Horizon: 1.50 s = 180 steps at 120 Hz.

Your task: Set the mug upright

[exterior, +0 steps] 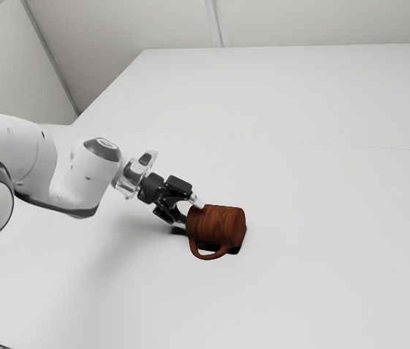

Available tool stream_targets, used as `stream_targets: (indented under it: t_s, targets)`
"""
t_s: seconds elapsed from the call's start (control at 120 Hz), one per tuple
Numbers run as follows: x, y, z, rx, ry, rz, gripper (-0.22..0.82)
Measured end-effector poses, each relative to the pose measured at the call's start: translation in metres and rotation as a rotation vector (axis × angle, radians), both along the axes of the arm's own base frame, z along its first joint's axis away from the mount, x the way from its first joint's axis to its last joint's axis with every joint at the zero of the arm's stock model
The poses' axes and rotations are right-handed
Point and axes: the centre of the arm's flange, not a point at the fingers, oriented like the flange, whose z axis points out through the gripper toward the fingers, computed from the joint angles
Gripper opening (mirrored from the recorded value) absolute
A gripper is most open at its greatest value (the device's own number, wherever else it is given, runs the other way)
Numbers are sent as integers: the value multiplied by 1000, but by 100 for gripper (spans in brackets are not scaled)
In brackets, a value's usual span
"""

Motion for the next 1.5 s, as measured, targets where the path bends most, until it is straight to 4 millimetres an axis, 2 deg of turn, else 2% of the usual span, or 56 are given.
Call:
stream_targets:
  t_s: [0.133, 0.3, 0.583, 0.767, 1.025, 1.325, 1.5]
  targets:
    - [0, 0, 1, -16, -18, 11, 57]
    - [2, -3, 5, -30, -38, 16, 41]
    - [2, -13, 5, -55, -51, 20, 23]
    - [0, -18, 4, -83, -54, 33, 5]
    - [1, -32, 18, -119, -90, 24, -11]
    - [-6, -38, 32, -139, -118, 26, -17]
    - [-6, -28, 68, -73, -179, 25, -18]
